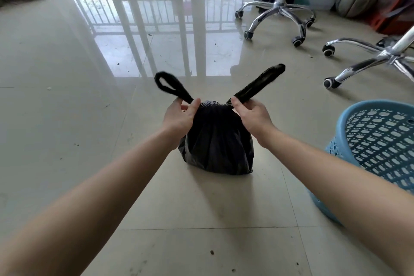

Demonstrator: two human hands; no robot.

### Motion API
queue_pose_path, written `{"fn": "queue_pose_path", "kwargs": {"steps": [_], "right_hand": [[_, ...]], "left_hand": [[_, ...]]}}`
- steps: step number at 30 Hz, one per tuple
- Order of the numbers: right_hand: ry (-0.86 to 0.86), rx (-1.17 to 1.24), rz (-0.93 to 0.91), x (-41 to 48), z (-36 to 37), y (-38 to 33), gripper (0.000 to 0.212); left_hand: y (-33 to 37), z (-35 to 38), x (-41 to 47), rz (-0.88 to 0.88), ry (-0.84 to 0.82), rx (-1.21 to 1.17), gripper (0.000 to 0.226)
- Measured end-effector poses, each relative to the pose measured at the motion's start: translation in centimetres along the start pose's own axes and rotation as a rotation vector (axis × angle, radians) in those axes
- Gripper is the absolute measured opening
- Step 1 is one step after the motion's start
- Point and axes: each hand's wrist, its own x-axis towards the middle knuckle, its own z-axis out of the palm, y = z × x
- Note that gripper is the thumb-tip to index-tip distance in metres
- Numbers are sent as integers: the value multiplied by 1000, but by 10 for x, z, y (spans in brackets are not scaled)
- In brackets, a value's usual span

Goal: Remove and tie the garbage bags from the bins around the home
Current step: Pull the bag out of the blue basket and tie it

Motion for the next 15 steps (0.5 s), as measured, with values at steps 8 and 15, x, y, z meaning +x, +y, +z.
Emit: {"fn": "queue_pose_path", "kwargs": {"steps": [8, 15], "right_hand": [[9, 40, -47, 12, 15, -17, 38], [133, -548, 350, 20, -23, 51, 48]], "left_hand": [[18, 27, 5, -84, 186, -446, 43], [-51, 10, 6, -449, 327, -328, 34]]}}
